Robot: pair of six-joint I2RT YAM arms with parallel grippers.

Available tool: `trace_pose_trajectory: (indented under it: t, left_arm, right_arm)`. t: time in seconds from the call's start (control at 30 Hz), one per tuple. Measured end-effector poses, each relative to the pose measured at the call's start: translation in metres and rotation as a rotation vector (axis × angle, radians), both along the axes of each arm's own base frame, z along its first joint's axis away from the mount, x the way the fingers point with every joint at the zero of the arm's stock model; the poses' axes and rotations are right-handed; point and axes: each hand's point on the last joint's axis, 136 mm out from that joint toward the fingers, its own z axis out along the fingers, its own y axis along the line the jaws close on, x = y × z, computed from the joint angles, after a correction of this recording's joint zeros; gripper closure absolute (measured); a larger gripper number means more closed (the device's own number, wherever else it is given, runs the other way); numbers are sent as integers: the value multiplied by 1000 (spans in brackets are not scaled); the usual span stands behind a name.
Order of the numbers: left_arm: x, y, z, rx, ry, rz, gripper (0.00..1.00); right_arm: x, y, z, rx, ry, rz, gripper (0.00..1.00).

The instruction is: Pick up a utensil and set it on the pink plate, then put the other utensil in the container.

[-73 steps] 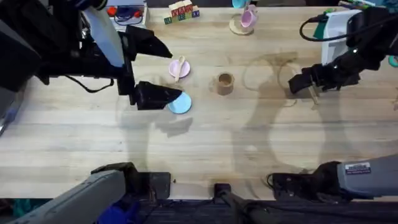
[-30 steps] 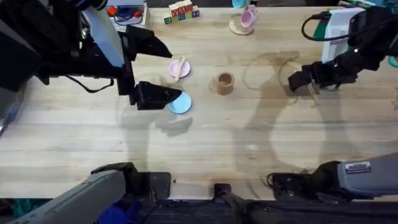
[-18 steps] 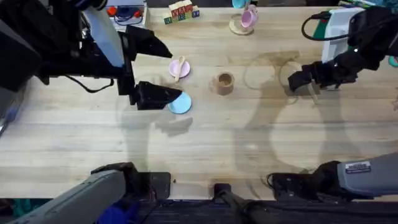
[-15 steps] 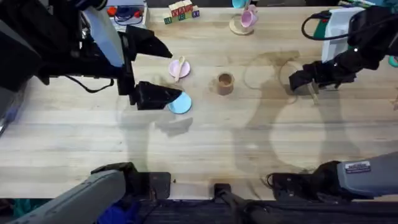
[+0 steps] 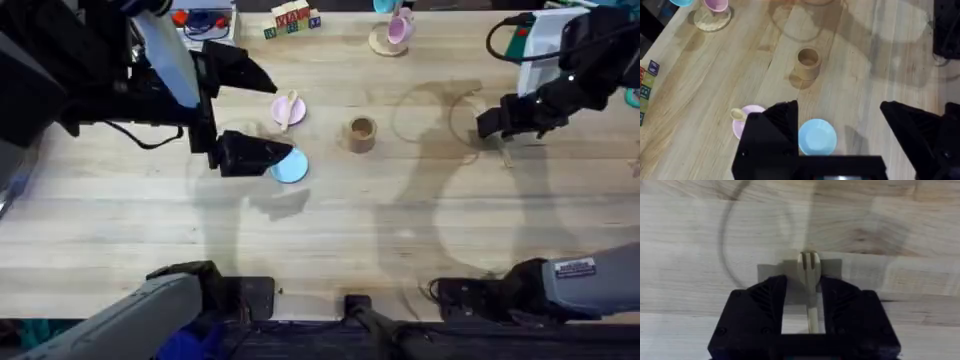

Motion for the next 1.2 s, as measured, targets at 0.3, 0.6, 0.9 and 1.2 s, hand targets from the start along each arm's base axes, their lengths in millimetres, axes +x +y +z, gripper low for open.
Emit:
trace_pose_trajectory:
  t: [0.3,0.6,0.9,1.2]
  left_arm:
    - [0,0,0,0,0,0,8]
    - [0,0,0,-1,0,0,7]
    - [0,0,0,-1,0,0,8]
    - [0,0,0,-1,0,0,8]
  right_arm:
    - [-2,0,0,3,12,0,576]
    - [-4,0,0,3,26,0,614]
    - [-5,1,-1,7,33,0,628]
    - [-5,-1,0,-7,35,4,964]
